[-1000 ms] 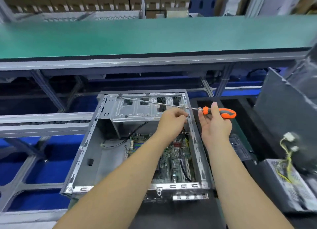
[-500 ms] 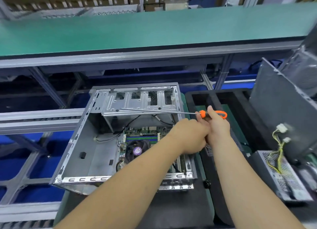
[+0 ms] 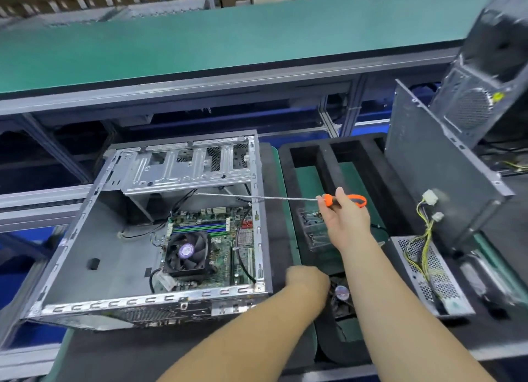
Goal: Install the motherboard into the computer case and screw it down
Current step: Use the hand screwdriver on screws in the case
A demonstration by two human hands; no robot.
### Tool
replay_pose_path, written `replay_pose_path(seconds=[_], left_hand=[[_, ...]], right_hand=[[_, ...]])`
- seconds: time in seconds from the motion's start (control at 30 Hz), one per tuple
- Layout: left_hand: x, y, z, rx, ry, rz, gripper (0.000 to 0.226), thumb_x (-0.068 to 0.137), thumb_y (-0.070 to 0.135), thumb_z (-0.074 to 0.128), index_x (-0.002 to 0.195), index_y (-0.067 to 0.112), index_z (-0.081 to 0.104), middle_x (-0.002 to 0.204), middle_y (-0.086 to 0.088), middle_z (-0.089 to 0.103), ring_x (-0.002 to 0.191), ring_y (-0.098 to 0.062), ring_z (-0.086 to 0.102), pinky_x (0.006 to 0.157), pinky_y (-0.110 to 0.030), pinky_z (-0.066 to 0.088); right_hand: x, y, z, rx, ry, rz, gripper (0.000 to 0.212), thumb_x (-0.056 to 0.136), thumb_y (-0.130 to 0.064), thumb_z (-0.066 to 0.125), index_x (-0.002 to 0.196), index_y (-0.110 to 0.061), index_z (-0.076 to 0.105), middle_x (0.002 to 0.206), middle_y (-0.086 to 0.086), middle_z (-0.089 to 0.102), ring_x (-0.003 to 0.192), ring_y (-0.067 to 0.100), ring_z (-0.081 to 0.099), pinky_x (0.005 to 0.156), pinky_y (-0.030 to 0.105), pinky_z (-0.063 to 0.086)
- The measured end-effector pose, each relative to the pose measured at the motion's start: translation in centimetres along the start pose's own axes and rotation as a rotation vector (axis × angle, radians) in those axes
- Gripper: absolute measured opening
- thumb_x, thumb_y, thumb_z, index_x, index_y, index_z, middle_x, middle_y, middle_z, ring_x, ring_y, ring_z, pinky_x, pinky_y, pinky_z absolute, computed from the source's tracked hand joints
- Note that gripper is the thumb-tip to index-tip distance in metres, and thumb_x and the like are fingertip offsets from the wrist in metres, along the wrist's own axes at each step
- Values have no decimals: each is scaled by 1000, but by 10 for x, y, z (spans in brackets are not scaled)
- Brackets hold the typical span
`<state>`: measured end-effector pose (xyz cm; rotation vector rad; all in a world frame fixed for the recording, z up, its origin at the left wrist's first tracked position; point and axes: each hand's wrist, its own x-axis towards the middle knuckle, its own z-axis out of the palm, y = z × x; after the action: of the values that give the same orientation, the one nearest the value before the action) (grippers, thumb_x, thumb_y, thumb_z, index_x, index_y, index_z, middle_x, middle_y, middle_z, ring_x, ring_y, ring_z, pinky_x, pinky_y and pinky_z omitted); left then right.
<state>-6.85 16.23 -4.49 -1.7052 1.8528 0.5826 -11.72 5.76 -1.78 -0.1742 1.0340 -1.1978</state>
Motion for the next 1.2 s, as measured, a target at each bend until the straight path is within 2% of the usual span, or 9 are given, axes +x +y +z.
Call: replay_pose_path(seconds=[0.23,0.37,0.5,0.67,0.77,0.83,0.93,1.07,1.2], left_hand=[[5,-2,-6,-67,-36,15,36,89,8,65,124,6,58,126,-11,59,110,-32,61,71,-36,44],[5,0,-32,-78,-69,54,39,88,10,67,125,7,58,119,-10,59,107,-32,61,73,-38,48],[-6,-20,-72,-48,1,260,18,92,17,61,106,10,69,96,-9,63,78,-25,55,76,-35,52],[-39,-70,-103,-442,260,187,20,86,11,55,67,10,55,68,-7,58,62,-24,53,58,-30,46],[-60,-114,-112,-595,351,177,24,83,22,59,62,10,55,59,-2,55,53,-18,50,50,-24,40],[-71,-155,-105,-778,323,193,31,83,30,60,68,3,63,58,-3,60,51,-19,52,49,-23,43],[-79,-228,-75,-1237,296,127,29,87,24,56,86,-3,65,69,-11,67,58,-22,54,54,-32,43],[-77,-303,-26,-1892,494,-109,18,95,13,56,100,-3,64,70,-9,69,51,-14,53,45,-21,42],[-69,-334,-11,-1567,750,-174,6,89,17,64,86,13,67,68,0,64,47,-5,52,43,-18,39]], right_hand=[[7,-4,2,47,-59,35,46,99,-9,66,139,-2,45,120,26,63,98,28,71,63,34,62],[10,-4,9,84,-96,57,30,100,-11,65,125,1,53,111,24,63,97,27,69,67,33,62],[4,-3,25,158,-155,86,19,101,-12,63,113,2,55,105,21,64,102,27,66,66,28,62],[-8,-7,72,296,-210,61,19,102,-14,63,112,-1,54,109,20,64,80,23,70,73,28,63],[-21,1,105,356,-233,43,17,101,-15,63,109,-2,56,105,18,65,90,25,68,79,30,63],[-29,10,125,364,-267,30,13,101,-14,63,104,-3,57,101,17,65,96,26,66,75,29,63],[-41,30,151,371,-312,11,19,103,-12,60,86,-8,53,76,12,66,79,23,64,67,27,61],[-46,63,163,288,-332,-31,23,106,-16,56,84,-20,49,75,4,56,66,14,54,57,20,52],[-40,87,160,175,-328,-91,12,108,-20,52,98,-25,48,86,0,44,68,11,46,53,20,45]])
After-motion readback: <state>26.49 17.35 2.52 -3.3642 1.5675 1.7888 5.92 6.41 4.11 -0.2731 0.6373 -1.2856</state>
